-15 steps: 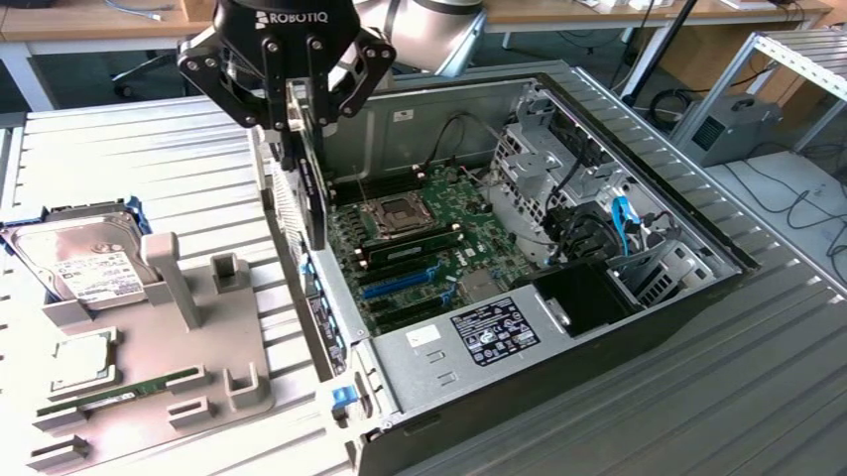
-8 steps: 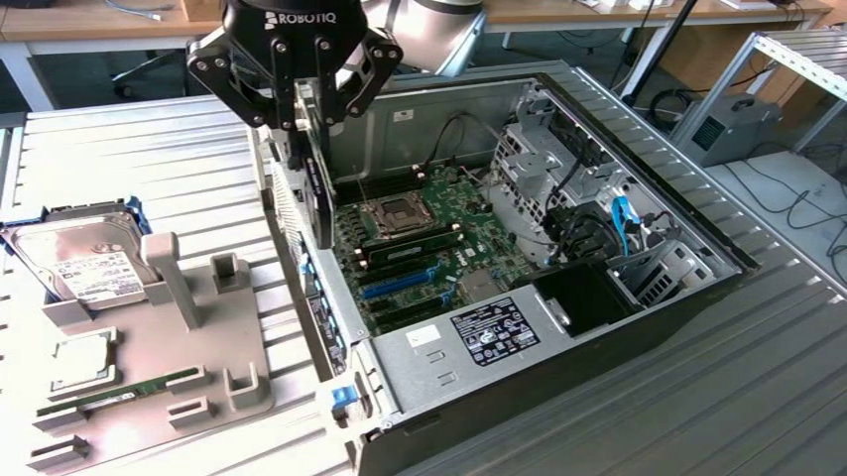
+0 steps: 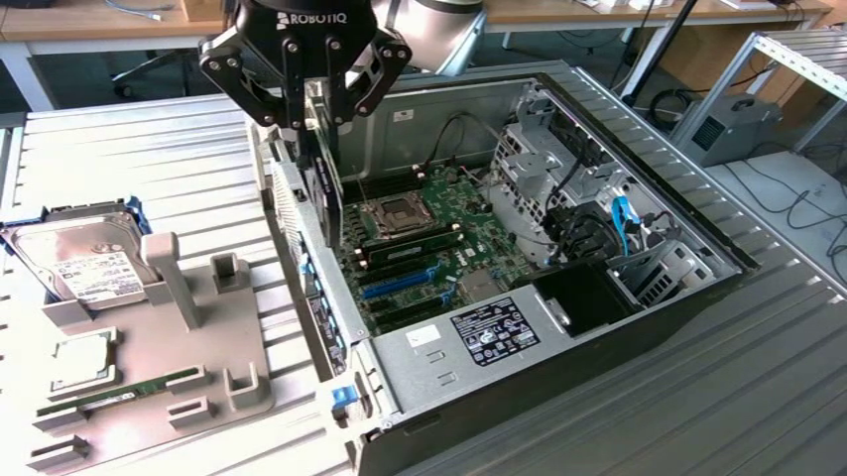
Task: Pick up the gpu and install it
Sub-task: 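Pick up the gpu and move the gpu toward the slot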
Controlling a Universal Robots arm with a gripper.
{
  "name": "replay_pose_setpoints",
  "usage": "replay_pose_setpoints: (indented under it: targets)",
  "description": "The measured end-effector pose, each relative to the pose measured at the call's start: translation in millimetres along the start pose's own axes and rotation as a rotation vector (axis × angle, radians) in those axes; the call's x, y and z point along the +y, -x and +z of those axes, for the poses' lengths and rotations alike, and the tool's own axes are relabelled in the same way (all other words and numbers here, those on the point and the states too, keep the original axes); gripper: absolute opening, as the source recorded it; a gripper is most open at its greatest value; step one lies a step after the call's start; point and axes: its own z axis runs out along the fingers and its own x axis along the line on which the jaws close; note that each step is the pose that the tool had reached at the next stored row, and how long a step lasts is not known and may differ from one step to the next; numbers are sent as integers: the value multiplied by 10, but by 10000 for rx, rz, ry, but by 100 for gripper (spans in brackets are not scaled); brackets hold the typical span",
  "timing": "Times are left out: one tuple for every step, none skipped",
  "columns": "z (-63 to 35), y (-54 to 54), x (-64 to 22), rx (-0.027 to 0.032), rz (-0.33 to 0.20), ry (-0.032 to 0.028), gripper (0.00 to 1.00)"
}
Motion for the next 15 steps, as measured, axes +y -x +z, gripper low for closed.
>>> replay_pose_setpoints:
  targets:
    - [2, 15, 1, 0, -1, 0, 26]
    - [2, 21, 2, 0, 0, -1, 26]
    - [3, 28, 2, 0, -1, 0, 26]
    - [4, 39, 3, 0, 0, 0, 26]
    - [5, 47, 4, 0, 0, 0, 26]
    - [6, 53, 4, 0, 0, 0, 26]
    - [6, 61, 5, 0, 0, -1, 26]
    - [7, 68, 5, 0, 0, 0, 26]
    - [8, 77, 6, 0, 1, 0, 26]
    - [8, 84, 6, 0, 0, 0, 26]
    - [9, 94, 7, 0, 0, 0, 26]
    - [10, 103, 8, 0, 0, 0, 26]
    - [11, 109, 8, 0, 0, 0, 26]
    - [12, 116, 9, 0, 0, 0, 26]
    - [13, 124, 10, 0, 0, 0, 26]
